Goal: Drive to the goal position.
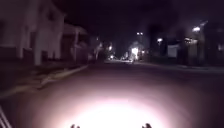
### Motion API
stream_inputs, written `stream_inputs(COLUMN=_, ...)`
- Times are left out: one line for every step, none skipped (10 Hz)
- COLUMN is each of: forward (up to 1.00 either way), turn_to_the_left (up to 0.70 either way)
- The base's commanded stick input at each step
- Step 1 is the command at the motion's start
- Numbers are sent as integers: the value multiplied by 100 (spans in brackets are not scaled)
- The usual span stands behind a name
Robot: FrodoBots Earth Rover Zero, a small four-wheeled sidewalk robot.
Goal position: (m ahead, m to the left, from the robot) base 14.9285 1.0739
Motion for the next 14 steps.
stream_inputs(forward=70, turn_to_the_left=0)
stream_inputs(forward=70, turn_to_the_left=0)
stream_inputs(forward=70, turn_to_the_left=0)
stream_inputs(forward=70, turn_to_the_left=0)
stream_inputs(forward=70, turn_to_the_left=0)
stream_inputs(forward=70, turn_to_the_left=-17)
stream_inputs(forward=70, turn_to_the_left=-35)
stream_inputs(forward=70, turn_to_the_left=-35)
stream_inputs(forward=70, turn_to_the_left=-26)
stream_inputs(forward=70, turn_to_the_left=0)
stream_inputs(forward=70, turn_to_the_left=0)
stream_inputs(forward=70, turn_to_the_left=0)
stream_inputs(forward=70, turn_to_the_left=0)
stream_inputs(forward=70, turn_to_the_left=0)
